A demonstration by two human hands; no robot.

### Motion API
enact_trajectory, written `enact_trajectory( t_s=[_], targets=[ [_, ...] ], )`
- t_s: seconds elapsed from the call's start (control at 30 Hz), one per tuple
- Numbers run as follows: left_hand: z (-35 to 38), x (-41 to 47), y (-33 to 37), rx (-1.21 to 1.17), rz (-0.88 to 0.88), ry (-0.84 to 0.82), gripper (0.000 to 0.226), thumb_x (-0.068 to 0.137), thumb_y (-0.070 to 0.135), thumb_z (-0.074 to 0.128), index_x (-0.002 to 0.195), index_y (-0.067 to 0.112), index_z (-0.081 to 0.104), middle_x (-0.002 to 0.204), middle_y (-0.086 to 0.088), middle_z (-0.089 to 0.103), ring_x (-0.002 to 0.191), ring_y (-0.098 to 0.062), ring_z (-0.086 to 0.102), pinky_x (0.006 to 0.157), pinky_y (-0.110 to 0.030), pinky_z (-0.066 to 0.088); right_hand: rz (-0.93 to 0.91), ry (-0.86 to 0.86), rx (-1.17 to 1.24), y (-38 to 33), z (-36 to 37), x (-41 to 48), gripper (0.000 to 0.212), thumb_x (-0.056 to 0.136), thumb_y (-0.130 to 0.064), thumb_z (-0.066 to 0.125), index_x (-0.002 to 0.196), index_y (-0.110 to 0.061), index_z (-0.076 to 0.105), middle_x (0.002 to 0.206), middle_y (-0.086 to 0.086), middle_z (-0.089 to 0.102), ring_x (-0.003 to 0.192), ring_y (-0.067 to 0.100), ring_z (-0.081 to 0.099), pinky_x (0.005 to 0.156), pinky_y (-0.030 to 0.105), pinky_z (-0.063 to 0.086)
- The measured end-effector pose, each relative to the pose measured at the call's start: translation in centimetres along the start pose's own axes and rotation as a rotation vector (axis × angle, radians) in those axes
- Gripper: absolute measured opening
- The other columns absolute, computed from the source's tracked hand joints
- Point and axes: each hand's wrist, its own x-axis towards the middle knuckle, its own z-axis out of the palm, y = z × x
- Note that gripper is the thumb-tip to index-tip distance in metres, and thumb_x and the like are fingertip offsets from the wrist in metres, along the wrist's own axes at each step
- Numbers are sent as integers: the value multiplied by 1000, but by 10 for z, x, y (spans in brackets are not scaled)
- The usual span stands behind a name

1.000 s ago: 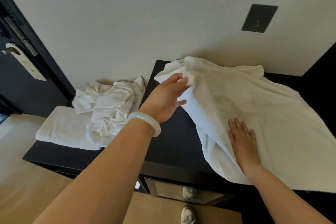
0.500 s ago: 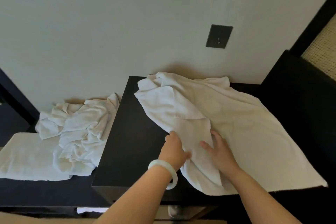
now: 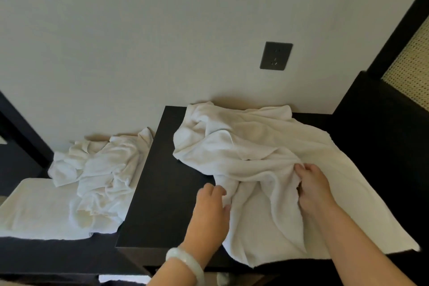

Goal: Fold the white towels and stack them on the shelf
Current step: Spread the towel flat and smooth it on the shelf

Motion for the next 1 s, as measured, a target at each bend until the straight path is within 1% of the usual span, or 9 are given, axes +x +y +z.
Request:
enact_trajectory(
  t_s=[0.1,0.2,0.33,0.43,0.53,0.67,0.77,0.9,1.0],
  targets=[
    [19,19,22,210,82,-135,41,98,46,48,121,13,45,116,-1,42,105,-17,43,93,-24,40,-133,-74,-22,-38,8,-4,22,97,-19,60,118,-12,58,119,11,64,103,24,63,81,35,50],
    [27,38,29,368,-45,-124,32,100,31,48,122,9,41,120,-8,43,99,-19,49,83,-25,46,-239,-123,43,-69,15,-1,20,98,-20,59,118,-17,60,126,9,62,114,24,61,97,39,50],
    [-2,46,9,-98,-309,-2,6,97,20,48,96,15,51,100,-3,57,73,-11,52,60,-19,40,-339,49,224,-91,-12,15,21,100,-23,55,118,-33,59,126,2,62,113,21,62,95,37,51],
    [-28,19,-22,-338,-498,-29,9,93,27,55,87,20,52,88,1,61,72,-12,59,52,-20,43,-292,58,-43,-65,-47,29,30,99,-20,54,123,-37,59,131,1,59,117,26,59,98,49,49],
    [-32,-1,-38,-90,-535,-263,4,90,15,50,92,19,49,95,2,56,79,-11,55,59,-20,43,-103,-57,-271,-31,-68,36,40,91,7,51,112,-22,68,124,9,65,106,25,64,83,45,53],
    [-30,27,-16,-33,-327,-8,24,93,15,52,115,16,45,109,5,39,100,-12,42,82,-20,36,-369,160,-739,-25,-47,33,32,90,2,58,117,-14,62,132,15,56,110,30,56,83,35,43],
    [-21,55,1,-39,-355,-59,38,94,30,58,121,10,40,117,-3,40,108,-19,44,89,-24,38,-712,-172,-875,-29,12,15,50,93,-10,64,140,-16,48,149,1,42,130,23,45,106,31,37],
    [-16,72,2,-123,-411,-96,9,93,20,55,94,13,49,94,-2,52,70,-12,48,65,-24,44,-570,-658,-1013,-20,82,2,79,95,-27,64,158,-31,15,163,-15,9,138,12,37,105,14,30],
    [-30,74,-8,-222,-375,25,16,94,19,54,79,15,53,77,2,56,61,-8,47,49,-15,39,-480,-662,-1119,-24,99,19,51,93,-26,67,139,-11,52,140,6,54,130,23,50,107,33,39]
  ],
)
